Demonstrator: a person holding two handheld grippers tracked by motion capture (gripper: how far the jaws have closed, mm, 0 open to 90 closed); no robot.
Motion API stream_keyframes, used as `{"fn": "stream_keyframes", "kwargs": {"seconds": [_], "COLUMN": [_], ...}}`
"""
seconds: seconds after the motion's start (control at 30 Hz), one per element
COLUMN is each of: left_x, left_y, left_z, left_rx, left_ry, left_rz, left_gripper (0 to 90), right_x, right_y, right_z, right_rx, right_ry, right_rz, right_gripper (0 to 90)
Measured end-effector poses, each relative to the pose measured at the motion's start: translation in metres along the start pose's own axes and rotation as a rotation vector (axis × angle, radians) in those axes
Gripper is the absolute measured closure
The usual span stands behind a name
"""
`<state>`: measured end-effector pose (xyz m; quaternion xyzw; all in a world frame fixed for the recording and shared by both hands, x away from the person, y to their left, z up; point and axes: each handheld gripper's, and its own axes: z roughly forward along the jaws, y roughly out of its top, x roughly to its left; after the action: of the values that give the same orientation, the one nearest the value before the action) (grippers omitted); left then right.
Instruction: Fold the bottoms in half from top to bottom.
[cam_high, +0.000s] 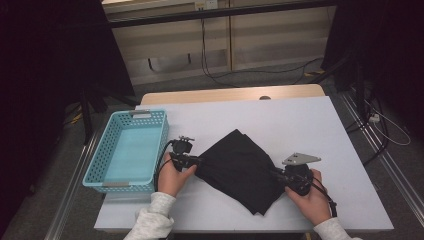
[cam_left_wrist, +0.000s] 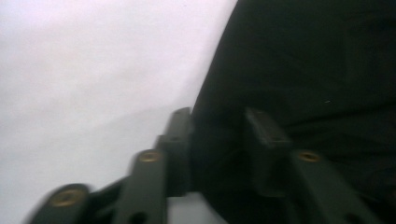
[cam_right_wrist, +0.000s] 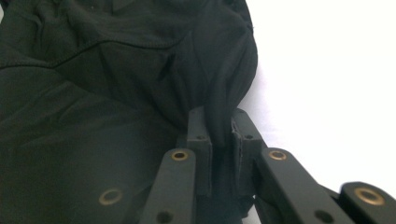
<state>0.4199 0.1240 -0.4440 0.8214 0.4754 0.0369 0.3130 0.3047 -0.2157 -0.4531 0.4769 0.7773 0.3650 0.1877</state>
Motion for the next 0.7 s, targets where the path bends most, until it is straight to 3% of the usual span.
{"fn": "stream_keyframes", "kwargs": {"seconds": [0.1, 0.17, 0.3, 0.53, 0.7], "left_x": [0.002, 0.001, 0.001, 0.001, -0.003], "left_y": [0.001, 0.003, 0.011, 0.028, 0.046], "left_z": [0.001, 0.000, -0.011, -0.026, -0.039], "left_rx": [0.009, 0.014, 0.019, 0.062, 0.095], "left_ry": [-0.038, -0.040, -0.061, -0.062, -0.031], "left_rz": [-0.024, -0.022, -0.028, -0.013, 0.018], "left_gripper": [83.6, 84.7, 85.6, 86.4, 86.6], "right_x": [-0.004, -0.007, -0.008, -0.005, -0.002], "right_y": [0.000, 0.000, 0.001, 0.005, 0.008], "right_z": [-0.001, -0.002, -0.005, -0.009, -0.006], "right_rx": [-0.012, -0.019, -0.039, -0.069, -0.083], "right_ry": [-0.009, 0.004, 0.004, 0.011, 0.014], "right_rz": [0.009, 0.036, 0.039, 0.039, 0.040], "right_gripper": [80.9, 80.9, 81.0, 81.0, 81.0]}}
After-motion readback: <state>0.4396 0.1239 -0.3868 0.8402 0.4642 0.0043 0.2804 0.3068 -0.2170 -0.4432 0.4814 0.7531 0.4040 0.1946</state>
